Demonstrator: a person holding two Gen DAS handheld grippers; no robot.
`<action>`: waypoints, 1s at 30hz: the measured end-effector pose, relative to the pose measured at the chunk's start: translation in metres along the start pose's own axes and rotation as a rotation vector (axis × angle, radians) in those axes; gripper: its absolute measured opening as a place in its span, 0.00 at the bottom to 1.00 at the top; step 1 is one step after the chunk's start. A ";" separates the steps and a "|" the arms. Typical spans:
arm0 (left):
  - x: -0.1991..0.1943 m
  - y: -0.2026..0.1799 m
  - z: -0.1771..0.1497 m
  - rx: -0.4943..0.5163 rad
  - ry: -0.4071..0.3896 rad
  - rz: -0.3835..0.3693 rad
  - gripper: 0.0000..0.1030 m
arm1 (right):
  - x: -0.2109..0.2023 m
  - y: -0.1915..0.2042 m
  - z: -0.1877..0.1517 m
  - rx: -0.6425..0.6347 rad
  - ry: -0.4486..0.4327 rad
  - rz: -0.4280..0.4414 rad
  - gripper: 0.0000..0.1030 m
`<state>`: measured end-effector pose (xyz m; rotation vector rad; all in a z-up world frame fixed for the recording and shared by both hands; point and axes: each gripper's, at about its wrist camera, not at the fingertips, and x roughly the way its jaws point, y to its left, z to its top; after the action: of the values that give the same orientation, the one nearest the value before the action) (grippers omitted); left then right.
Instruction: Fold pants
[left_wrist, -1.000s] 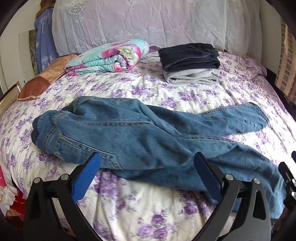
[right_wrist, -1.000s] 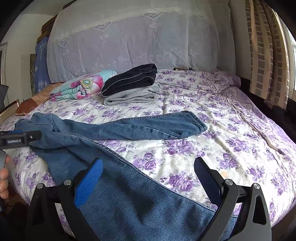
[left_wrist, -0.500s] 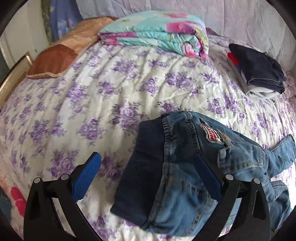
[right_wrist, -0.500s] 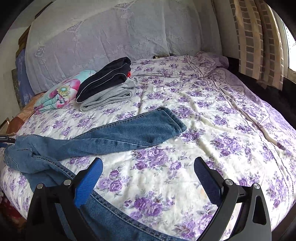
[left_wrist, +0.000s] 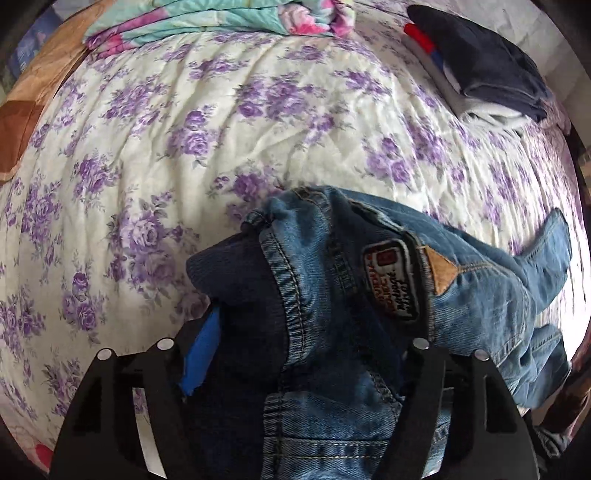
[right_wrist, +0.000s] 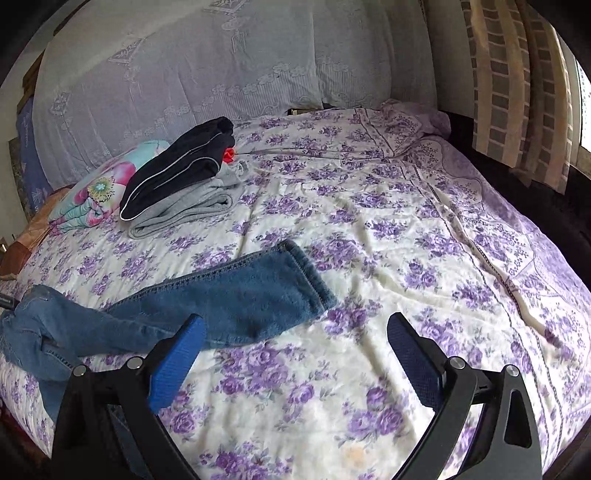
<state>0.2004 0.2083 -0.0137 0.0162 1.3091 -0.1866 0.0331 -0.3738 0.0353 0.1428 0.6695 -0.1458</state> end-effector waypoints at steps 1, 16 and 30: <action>-0.001 -0.001 -0.001 0.003 -0.005 -0.001 0.67 | 0.009 -0.004 0.011 0.003 0.014 0.005 0.96; -0.006 -0.016 -0.004 -0.007 -0.124 0.006 0.39 | 0.130 -0.012 0.052 0.015 0.408 0.193 0.06; -0.048 -0.023 -0.026 -0.027 -0.309 -0.136 0.28 | 0.032 -0.106 0.036 0.118 0.317 0.035 0.82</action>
<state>0.1600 0.1953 0.0276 -0.1211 1.0043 -0.2756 0.0607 -0.4873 0.0338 0.2953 0.9746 -0.1302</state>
